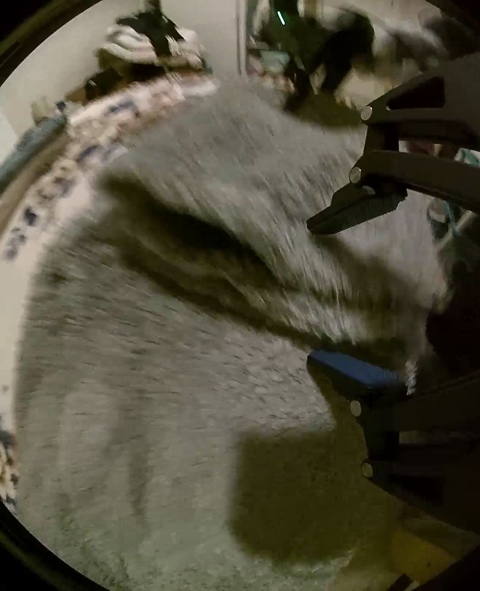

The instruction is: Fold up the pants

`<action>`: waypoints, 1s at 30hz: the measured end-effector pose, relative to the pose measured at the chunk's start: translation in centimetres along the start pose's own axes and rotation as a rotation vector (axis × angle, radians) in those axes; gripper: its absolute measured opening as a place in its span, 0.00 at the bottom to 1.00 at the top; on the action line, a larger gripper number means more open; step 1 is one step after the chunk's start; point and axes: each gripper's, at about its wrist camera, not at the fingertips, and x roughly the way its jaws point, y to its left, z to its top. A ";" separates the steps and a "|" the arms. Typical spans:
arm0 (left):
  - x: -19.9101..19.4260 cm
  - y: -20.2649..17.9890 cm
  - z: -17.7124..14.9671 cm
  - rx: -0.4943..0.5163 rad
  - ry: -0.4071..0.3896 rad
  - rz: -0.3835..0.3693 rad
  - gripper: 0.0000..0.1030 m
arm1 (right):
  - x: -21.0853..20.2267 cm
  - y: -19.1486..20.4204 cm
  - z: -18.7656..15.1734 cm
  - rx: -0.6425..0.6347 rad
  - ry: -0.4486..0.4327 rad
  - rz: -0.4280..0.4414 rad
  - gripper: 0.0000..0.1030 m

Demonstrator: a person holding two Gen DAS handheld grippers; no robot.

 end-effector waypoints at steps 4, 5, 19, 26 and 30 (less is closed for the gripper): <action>0.4 -0.1 -0.2 0.015 -0.023 0.009 0.61 | 0.0 -0.5 0.2 0.009 -0.015 -0.055 0.43; 0.0 0.0 -0.2 0.013 -0.026 0.004 0.61 | 0.1 -0.4 0.4 0.008 -0.003 -0.055 0.46; -10.9 19.1 -3.8 -0.502 -0.374 0.003 1.00 | -3.9 6.3 -4.9 -0.113 -0.100 -0.108 0.81; -10.1 27.0 -1.5 -0.674 -0.549 -0.006 0.98 | -0.4 9.3 -5.2 -0.178 -0.062 -0.135 0.81; -9.6 27.2 0.5 -0.667 -0.603 -0.029 0.38 | 1.0 10.2 -5.4 -0.214 -0.050 -0.153 0.81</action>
